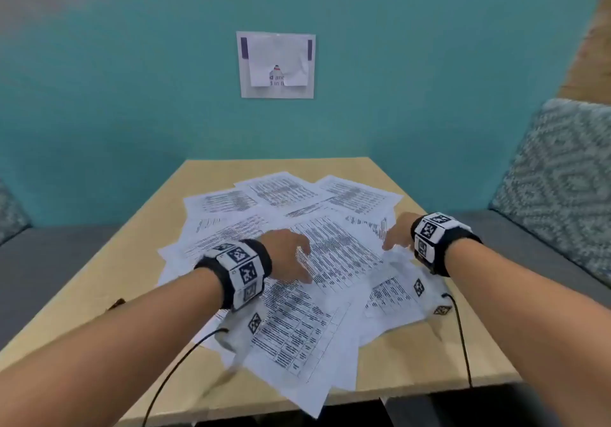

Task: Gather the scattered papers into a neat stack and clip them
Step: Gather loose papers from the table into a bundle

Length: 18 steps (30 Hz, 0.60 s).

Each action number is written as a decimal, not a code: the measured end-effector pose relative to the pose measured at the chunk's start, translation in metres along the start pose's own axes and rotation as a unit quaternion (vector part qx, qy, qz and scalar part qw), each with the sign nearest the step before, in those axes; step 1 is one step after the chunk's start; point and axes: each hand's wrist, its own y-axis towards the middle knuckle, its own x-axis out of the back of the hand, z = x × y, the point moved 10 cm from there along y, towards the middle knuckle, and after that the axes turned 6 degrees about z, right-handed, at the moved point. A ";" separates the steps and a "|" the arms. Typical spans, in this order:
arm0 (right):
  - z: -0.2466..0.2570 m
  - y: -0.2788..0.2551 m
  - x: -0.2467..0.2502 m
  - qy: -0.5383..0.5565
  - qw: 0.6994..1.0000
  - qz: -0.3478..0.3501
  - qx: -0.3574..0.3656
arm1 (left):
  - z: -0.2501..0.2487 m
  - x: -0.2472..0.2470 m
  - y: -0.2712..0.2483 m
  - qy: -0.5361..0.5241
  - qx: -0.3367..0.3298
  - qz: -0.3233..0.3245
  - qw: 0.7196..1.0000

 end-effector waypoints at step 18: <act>0.024 0.028 -0.013 0.016 0.994 0.111 0.011 | 0.011 -0.033 0.035 0.001 0.008 0.068 0.998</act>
